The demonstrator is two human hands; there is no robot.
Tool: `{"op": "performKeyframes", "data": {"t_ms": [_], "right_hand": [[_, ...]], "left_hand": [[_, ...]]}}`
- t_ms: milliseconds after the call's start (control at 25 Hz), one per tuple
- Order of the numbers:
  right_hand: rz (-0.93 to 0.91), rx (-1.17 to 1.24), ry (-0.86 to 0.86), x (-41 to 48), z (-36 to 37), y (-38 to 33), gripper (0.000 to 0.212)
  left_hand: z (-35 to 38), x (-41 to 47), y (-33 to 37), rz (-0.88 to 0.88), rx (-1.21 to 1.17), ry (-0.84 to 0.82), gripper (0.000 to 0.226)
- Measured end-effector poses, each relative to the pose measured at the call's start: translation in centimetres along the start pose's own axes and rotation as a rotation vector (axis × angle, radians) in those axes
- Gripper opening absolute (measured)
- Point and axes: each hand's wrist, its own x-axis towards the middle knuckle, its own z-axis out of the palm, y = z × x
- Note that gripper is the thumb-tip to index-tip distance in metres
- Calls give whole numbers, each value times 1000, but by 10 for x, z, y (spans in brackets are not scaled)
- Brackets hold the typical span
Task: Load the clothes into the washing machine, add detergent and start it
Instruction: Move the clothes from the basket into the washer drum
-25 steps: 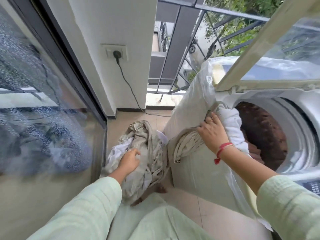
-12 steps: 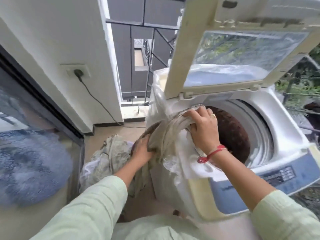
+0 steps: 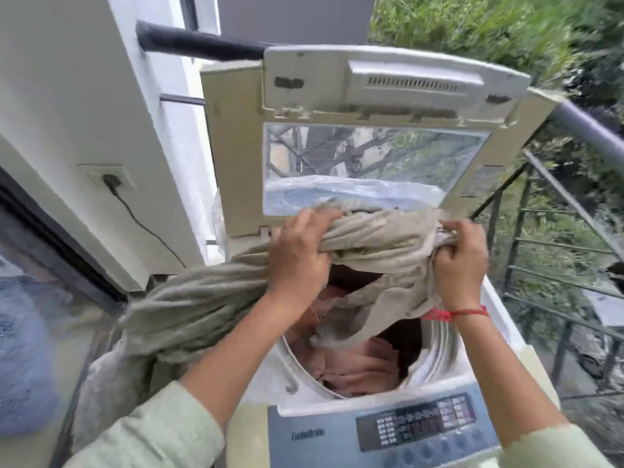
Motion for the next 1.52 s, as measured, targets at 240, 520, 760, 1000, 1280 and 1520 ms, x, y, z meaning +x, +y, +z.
{"op": "performKeyframes", "data": {"t_ms": [240, 520, 760, 1000, 1280, 1520], "right_hand": [[43, -617, -895, -42, 39, 17, 39], [-495, -319, -1153, -134, 125, -194, 98], [-624, -720, -993, -176, 163, -222, 44], [-331, 124, -798, -121, 74, -169, 42], [-335, 13, -43, -24, -41, -41, 43], [-255, -915, -1370, -79, 40, 68, 45]], "left_hand": [[22, -28, -39, -84, 283, -654, 48], [-91, -127, -245, -509, 326, -654, 108], [-43, -131, -272, -533, 0, -665, 83], [-86, -117, -186, -474, -33, 67, 78], [-5, -24, 25, 90, 211, 143, 76], [72, -62, -26, -164, 423, -1038, 61]]}}
